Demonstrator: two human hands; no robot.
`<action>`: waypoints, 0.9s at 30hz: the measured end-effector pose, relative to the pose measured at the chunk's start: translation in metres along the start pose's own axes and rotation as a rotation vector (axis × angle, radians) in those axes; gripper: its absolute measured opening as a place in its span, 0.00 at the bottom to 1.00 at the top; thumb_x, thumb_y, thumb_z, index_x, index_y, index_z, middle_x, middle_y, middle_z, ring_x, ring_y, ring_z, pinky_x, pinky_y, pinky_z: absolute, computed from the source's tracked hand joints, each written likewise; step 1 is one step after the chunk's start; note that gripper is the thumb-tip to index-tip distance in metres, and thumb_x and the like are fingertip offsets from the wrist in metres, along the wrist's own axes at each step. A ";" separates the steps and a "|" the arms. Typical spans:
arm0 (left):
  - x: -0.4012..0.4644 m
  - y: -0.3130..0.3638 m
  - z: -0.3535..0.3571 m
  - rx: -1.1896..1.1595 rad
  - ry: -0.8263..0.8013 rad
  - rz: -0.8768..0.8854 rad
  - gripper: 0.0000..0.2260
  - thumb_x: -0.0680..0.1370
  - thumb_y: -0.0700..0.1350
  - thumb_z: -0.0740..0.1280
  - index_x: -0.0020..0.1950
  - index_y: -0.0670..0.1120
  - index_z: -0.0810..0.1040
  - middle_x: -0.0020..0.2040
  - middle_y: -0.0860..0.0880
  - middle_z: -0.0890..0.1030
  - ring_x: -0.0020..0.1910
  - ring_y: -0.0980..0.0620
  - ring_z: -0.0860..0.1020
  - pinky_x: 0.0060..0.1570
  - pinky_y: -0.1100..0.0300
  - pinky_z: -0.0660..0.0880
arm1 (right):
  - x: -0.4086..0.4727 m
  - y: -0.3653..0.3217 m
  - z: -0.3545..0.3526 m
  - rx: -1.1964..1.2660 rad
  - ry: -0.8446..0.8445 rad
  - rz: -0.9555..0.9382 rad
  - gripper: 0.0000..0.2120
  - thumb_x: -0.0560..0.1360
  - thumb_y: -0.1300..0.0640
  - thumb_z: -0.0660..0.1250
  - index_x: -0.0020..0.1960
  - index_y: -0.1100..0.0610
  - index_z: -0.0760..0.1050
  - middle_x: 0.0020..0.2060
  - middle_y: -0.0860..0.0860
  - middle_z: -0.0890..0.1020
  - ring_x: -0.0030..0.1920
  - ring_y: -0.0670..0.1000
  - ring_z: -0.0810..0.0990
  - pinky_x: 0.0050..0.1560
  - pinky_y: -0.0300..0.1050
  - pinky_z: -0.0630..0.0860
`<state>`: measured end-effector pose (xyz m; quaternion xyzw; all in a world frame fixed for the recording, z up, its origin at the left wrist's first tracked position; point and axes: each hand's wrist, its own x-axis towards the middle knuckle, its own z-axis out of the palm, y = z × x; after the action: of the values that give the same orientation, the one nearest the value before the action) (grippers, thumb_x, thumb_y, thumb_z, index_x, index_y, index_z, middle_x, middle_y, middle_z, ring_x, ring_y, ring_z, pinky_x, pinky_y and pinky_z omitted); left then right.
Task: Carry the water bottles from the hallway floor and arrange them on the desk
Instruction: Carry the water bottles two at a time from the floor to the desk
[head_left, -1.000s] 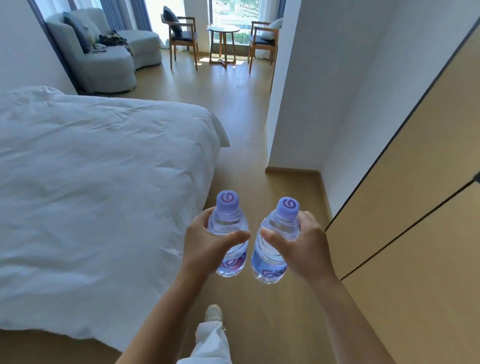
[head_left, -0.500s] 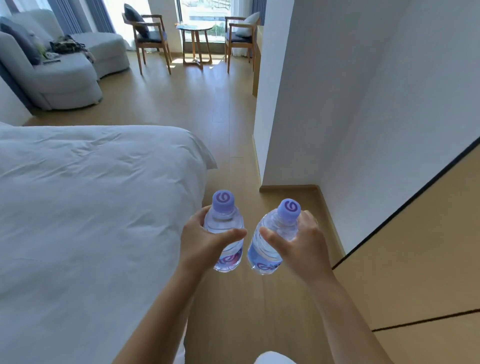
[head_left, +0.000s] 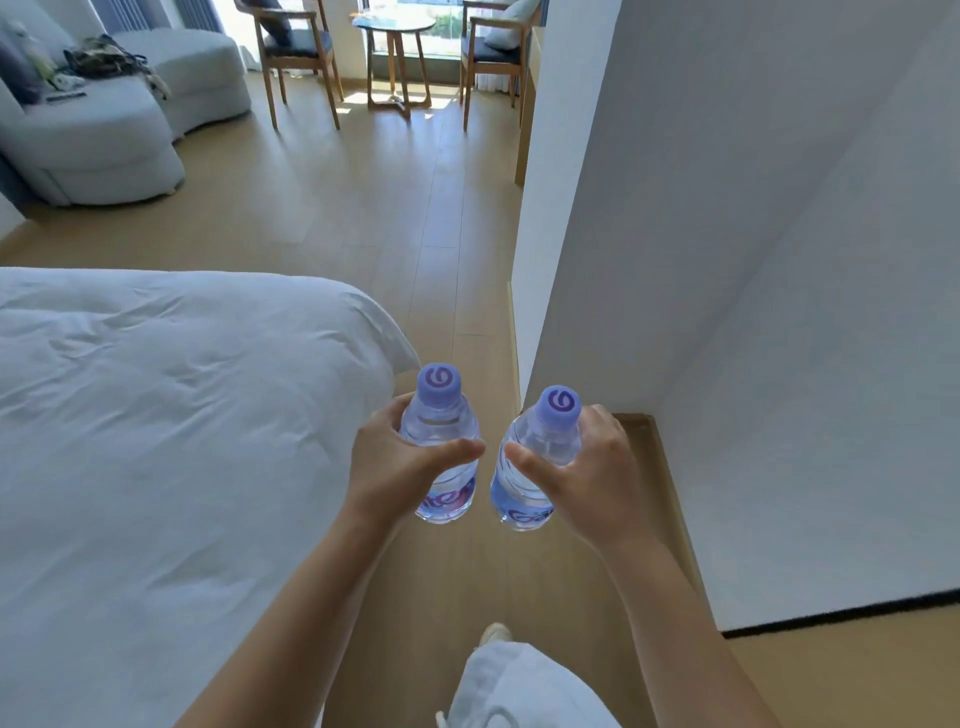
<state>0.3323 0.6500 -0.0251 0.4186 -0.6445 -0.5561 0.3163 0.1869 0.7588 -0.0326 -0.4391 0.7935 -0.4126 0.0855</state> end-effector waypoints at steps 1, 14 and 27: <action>0.019 0.003 0.006 -0.001 0.006 -0.002 0.14 0.56 0.49 0.76 0.40 0.54 0.80 0.36 0.59 0.83 0.35 0.62 0.80 0.33 0.71 0.75 | 0.022 0.004 0.000 0.001 -0.006 0.000 0.24 0.65 0.36 0.70 0.46 0.55 0.74 0.37 0.48 0.73 0.42 0.50 0.74 0.44 0.46 0.75; 0.245 0.007 0.034 0.009 0.054 -0.011 0.15 0.63 0.43 0.80 0.39 0.57 0.77 0.34 0.66 0.81 0.35 0.68 0.79 0.30 0.76 0.71 | 0.258 0.041 0.054 0.043 -0.033 0.000 0.19 0.64 0.43 0.75 0.43 0.54 0.72 0.35 0.42 0.70 0.41 0.53 0.74 0.42 0.42 0.68; 0.547 0.034 -0.013 -0.006 -0.014 -0.019 0.15 0.55 0.49 0.76 0.39 0.55 0.80 0.36 0.59 0.83 0.34 0.62 0.80 0.33 0.70 0.75 | 0.521 0.022 0.164 0.102 0.035 0.116 0.21 0.65 0.46 0.74 0.51 0.56 0.74 0.42 0.49 0.75 0.48 0.52 0.75 0.49 0.54 0.76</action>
<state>0.0914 0.1570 -0.0214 0.4200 -0.6408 -0.5641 0.3078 -0.0576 0.2702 -0.0362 -0.3804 0.7969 -0.4544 0.1176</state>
